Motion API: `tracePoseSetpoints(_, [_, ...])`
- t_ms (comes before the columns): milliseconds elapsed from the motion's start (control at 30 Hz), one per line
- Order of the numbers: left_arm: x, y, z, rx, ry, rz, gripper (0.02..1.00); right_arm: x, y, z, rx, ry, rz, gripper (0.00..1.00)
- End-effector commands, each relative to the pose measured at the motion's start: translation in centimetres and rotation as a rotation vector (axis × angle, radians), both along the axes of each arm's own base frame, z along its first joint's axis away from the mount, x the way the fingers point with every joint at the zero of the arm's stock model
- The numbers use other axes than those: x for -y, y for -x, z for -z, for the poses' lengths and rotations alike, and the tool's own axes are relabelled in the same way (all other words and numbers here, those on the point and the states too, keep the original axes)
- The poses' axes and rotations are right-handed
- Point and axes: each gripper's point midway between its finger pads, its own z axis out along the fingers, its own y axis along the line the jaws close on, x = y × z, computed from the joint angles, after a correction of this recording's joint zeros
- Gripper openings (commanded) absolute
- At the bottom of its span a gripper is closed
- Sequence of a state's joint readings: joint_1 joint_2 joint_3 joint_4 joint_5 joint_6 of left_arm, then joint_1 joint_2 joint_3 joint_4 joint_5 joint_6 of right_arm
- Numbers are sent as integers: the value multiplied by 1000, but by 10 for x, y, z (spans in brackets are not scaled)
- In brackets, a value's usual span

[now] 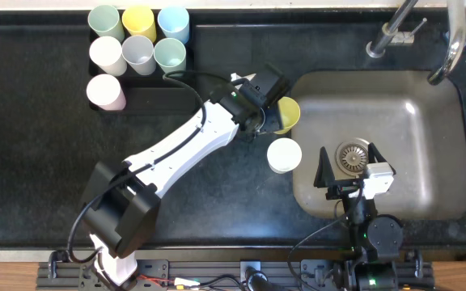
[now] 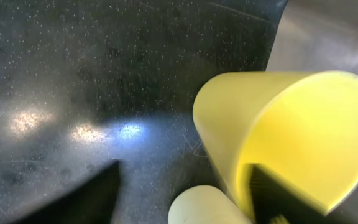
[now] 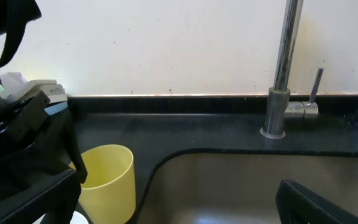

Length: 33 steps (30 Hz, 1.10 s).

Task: Store Cups

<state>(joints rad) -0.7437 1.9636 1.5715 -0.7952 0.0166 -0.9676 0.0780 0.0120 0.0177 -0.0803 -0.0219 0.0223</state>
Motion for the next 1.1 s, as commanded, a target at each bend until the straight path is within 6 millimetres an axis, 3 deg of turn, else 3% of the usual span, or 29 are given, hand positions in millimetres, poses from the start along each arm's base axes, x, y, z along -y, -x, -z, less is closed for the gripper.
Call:
tracePoseSetpoints(33, [-6,-6,6,-12,-1,-24,36,1,0,4,0,0,2,998])
tracePoseSetpoints(100, [-8,-9,5,-8,2,-32,38,1,0,3,0,0,2,998])
tracePoseSetpoints(233, [-33,-28,-15,29,15,-99,36,1,0,3,0,-1,2,998])
tracePoseSetpoints(300, [-86,-48,-51,74,19,-221,36,1,0,3,0,0,2,996])
tracePoseSetpoints(433, [-163,-66,-84,100,41,-401,36,1,0,3,0,0,2,998])
tracePoseSetpoints(467, [-201,-72,-91,91,61,-489,36,1,0,3,0,0,2,998])
tracePoseSetpoints(667, [-279,-65,-82,-28,109,-676,36,1,0,3,0,0,2,998])
tracePoseSetpoints(867, [-308,-48,-68,-105,34,-747,36,1,0,3,0,-1,2,998])
tracePoseSetpoints(1100, [-312,-50,-46,-153,-8,-756,36,1,0,3,0,0,2,998])
